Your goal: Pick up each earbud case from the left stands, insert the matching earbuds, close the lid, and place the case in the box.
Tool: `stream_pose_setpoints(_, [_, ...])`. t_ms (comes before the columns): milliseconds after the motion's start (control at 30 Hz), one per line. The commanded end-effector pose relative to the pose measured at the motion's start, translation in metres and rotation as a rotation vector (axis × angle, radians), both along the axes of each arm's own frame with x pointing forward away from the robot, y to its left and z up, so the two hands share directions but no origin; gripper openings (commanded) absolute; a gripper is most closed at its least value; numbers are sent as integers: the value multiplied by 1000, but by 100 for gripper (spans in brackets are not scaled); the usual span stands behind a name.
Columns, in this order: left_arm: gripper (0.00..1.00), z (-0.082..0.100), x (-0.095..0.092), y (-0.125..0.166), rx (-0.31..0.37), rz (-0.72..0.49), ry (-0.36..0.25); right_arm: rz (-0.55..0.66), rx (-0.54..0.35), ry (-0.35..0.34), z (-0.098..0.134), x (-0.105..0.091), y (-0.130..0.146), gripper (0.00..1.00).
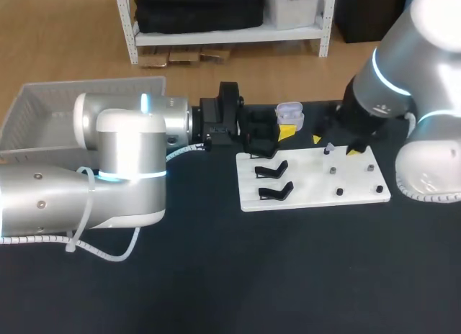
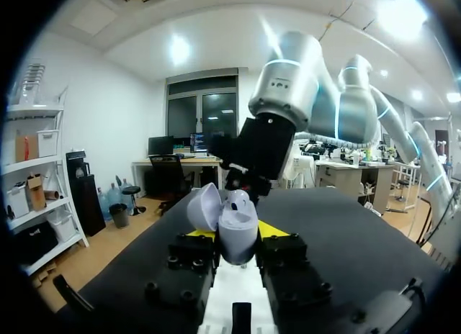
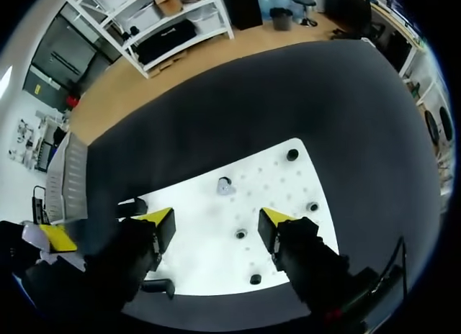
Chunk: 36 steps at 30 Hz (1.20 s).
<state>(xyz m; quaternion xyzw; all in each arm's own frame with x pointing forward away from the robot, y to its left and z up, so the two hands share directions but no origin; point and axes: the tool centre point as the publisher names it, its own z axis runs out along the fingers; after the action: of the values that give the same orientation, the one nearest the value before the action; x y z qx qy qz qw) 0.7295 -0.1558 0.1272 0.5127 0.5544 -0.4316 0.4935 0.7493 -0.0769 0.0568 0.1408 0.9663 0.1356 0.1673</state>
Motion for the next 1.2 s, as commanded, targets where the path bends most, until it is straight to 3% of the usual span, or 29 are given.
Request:
stream_pose_setpoints(33, [0, -2, -2, 0, -7, 9, -7, 20, 4, 14, -7, 7, 3, 67])
stream_pose_setpoints(367, [0, -2, -2, 0, -7, 9, -7, 18, 7, 30, -18, 14, -1, 50])
stream_pose_setpoints(1200, [0, -2, -2, 0, -7, 9, -7, 12, 33, 57, -33, 25, -1, 42])
